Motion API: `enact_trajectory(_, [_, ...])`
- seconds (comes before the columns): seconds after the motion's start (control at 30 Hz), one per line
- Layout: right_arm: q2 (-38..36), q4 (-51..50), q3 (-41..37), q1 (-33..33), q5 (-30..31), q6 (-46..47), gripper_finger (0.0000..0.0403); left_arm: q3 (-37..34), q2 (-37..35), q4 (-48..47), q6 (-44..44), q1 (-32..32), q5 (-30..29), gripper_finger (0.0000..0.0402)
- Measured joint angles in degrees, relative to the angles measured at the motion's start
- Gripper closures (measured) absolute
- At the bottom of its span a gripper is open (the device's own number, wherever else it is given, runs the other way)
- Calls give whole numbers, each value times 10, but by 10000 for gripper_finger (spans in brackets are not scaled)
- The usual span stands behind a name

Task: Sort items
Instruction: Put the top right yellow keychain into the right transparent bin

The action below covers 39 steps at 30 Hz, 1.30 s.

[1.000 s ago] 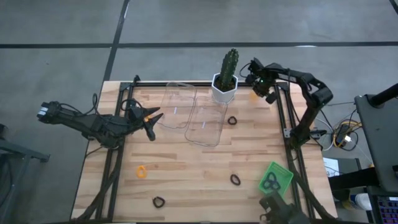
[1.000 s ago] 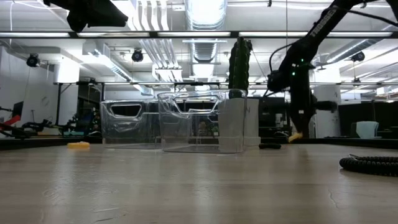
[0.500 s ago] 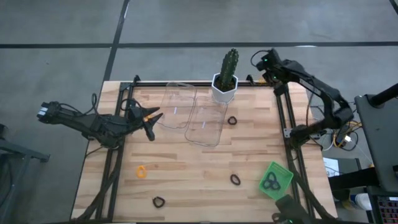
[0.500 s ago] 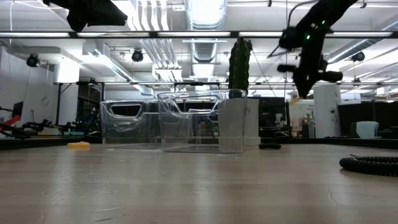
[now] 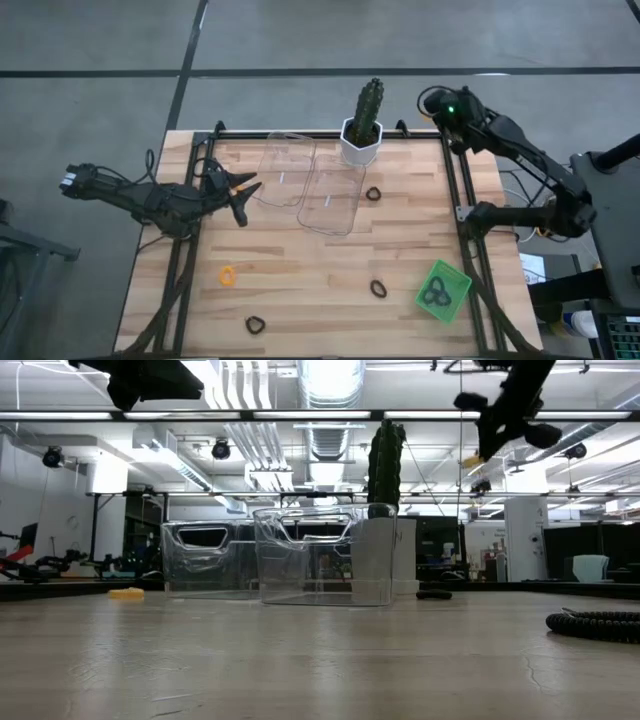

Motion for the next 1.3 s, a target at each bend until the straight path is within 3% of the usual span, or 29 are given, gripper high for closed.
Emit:
enact_trajectory(0.37, [-41,32,0,211,13,-4,375,0,0,0,-2,0,0,273])
enact_trajectory(0.73, [-37,117,1,417,17,-19,375,0,0,0,-3,0,0,273])
enact_trajectory(1.07, [-7,287,1,512,24,-161,375,0,0,0,-8,0,0,273])
enact_trajectory(1.3, [26,335,0,537,-6,-257,375,0,0,0,-8,0,0,273])
